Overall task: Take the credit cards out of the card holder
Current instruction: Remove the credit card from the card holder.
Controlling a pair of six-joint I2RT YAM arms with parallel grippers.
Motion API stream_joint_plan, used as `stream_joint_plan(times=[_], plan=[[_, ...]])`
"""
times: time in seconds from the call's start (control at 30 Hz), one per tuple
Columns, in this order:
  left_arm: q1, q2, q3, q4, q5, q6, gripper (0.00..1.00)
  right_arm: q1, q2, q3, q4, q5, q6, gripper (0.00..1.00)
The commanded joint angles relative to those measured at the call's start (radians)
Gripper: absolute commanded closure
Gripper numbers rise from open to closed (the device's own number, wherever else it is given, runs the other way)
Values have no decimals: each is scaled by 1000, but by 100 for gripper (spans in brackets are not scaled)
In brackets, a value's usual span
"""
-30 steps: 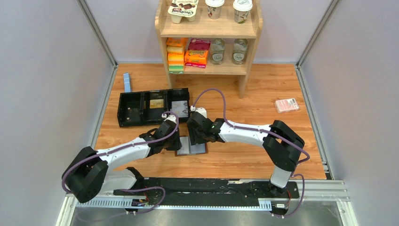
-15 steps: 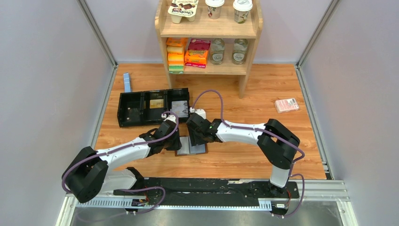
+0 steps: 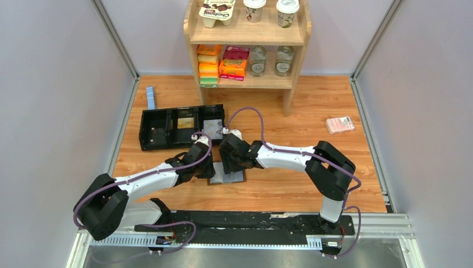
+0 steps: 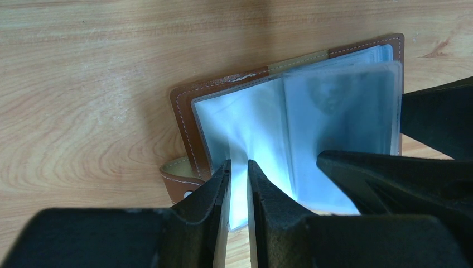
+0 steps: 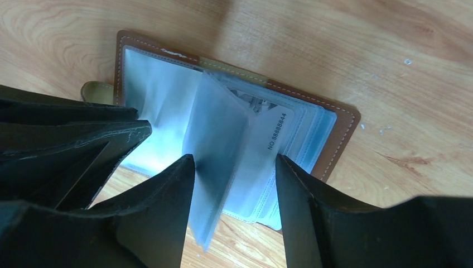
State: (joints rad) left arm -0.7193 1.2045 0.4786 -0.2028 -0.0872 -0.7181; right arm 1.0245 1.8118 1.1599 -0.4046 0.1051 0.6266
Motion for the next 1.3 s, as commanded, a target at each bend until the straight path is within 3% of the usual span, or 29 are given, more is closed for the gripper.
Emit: stream_joint_plan(times=[0.0,0.23,0.47,0.93,1.27], plan=[[-3,21,-14,-27,26,-20,76,8,-34,37,52,-67,-4,43],[-3,9,-23,-21,27,-29,76,9,-66,32,47,-64,-7,37],[-3,0,-29,-24,23,-34,76,8,-97,37,-11,51,-13,29],[-3,0,-32,-26,23,-35,76,8,-51,55,-37,131,-30,31],[-2,3,-31,-24,24,-35,76,8,10,72,-11,93,-59,31]])
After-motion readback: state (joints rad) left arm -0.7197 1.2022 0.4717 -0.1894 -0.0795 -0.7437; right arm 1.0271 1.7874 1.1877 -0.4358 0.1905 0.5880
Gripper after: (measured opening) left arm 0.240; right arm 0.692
